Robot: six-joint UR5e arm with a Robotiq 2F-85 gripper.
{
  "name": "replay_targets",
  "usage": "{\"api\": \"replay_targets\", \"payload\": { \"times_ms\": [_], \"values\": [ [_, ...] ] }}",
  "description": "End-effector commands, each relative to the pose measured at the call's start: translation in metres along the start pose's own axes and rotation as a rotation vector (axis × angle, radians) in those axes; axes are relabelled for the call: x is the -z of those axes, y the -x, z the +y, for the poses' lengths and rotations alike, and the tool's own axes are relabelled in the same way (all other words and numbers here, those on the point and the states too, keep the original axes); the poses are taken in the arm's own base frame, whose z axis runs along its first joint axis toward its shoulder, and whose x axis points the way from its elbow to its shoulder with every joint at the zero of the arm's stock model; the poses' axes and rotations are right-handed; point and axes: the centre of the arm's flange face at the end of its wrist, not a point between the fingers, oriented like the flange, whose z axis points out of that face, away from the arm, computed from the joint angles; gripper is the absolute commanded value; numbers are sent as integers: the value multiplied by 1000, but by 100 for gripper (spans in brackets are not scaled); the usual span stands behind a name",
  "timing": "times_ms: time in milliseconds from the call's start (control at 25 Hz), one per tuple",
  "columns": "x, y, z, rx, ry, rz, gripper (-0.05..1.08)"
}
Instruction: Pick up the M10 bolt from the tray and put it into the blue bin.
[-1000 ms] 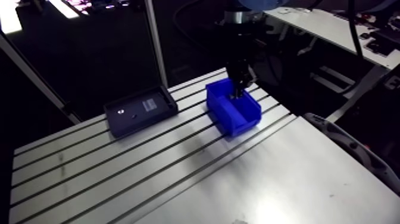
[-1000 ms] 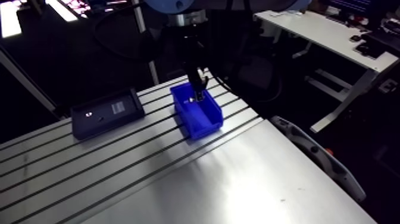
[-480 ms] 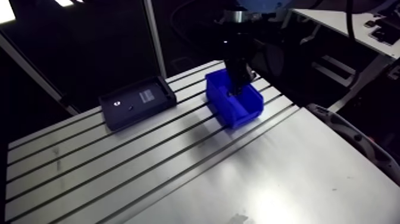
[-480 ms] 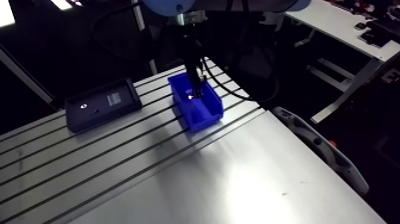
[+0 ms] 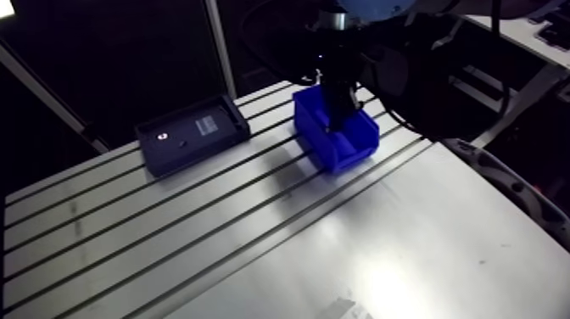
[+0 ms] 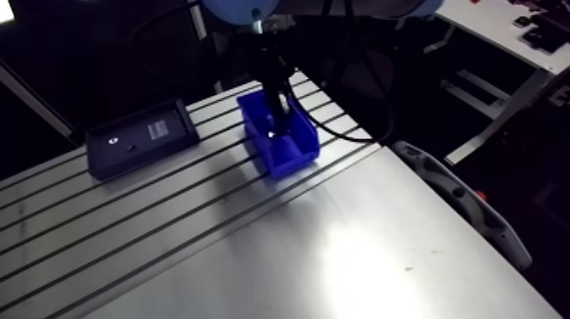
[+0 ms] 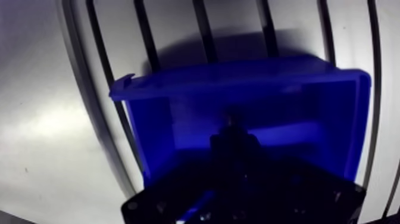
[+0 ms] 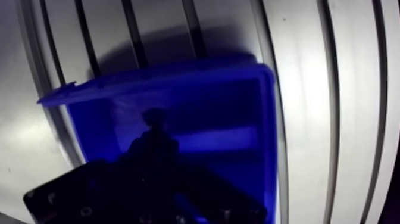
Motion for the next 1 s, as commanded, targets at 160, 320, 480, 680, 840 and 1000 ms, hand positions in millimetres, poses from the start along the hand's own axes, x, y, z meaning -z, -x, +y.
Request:
{"api": "replay_targets", "payload": {
  "times_ms": [160, 320, 480, 680, 840, 1000],
  "values": [
    [-2, 0, 1, -19, -2, 4, 72],
    [1, -3, 2, -32, 11, 27, 55],
    [6, -4, 3, -31, 22, 32, 42],
    [18, -5, -1, -31, 20, 30, 6],
    [43, -5, -7, -39, 39, 24, 2],
    [91, -8, -20, -34, 63, 16, 1]
  ]
}}
